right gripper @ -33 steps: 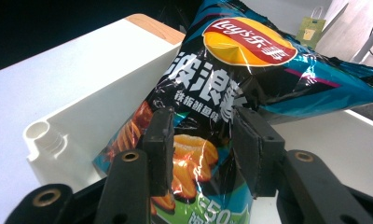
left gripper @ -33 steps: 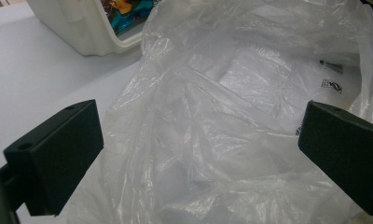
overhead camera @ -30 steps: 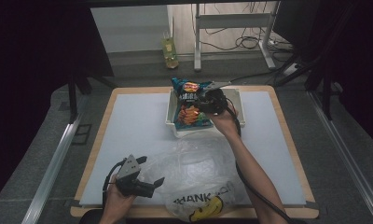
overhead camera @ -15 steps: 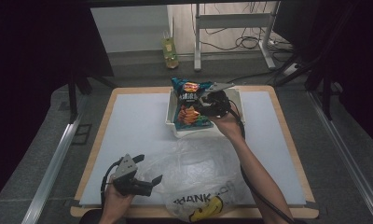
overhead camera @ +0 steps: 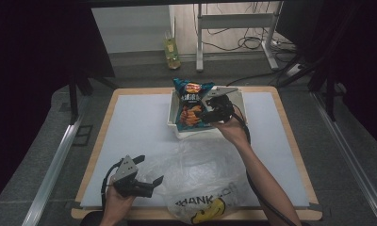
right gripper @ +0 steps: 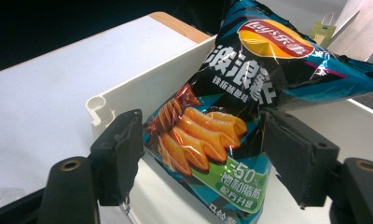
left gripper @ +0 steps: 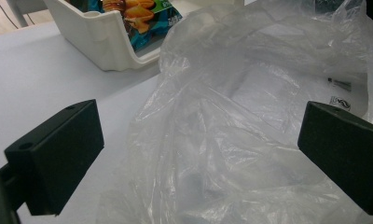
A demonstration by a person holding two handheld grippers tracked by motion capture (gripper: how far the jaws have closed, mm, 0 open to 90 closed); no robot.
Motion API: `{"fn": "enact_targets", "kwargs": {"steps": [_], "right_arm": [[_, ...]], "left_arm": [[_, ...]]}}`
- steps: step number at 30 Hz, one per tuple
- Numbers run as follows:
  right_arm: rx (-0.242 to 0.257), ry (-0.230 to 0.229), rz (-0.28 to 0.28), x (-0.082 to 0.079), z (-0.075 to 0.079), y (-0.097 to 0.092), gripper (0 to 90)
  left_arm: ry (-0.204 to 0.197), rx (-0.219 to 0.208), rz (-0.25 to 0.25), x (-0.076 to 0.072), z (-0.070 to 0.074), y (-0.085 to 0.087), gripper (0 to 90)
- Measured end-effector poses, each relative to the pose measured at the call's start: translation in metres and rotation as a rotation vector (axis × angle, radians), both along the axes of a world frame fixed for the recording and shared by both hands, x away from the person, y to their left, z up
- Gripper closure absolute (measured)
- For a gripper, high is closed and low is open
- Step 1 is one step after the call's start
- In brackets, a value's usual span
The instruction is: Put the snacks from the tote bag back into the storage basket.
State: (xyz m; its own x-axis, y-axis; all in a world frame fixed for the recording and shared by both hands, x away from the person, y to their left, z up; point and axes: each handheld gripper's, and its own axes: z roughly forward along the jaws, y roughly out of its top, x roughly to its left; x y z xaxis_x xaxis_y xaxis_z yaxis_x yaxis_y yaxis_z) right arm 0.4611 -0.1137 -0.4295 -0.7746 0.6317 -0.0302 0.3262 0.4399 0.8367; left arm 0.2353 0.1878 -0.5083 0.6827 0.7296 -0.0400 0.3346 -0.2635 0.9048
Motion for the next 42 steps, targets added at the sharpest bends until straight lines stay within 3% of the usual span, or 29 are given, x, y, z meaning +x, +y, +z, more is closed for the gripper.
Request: {"fn": "enact_targets", "kwargs": {"steps": [11, 31, 42], "right_arm": [[0.003, -0.008, 0.017, -0.011, 0.0, -0.001, 25.1], [0.029, 0.024, 0.054, -0.024, -0.003, -0.004, 14.8], [-0.003, 0.041, 0.071, -0.03, -0.008, -0.002, 5.1]], "left_arm": [[0.003, 0.003, 0.002, 0.0, 0.0, 0.0, 0.0], [0.004, -0.004, 0.006, 0.001, -0.001, 0.001, 0.0], [0.006, -0.001, 0.006, 0.001, -0.001, 0.0, 0.0]]}}
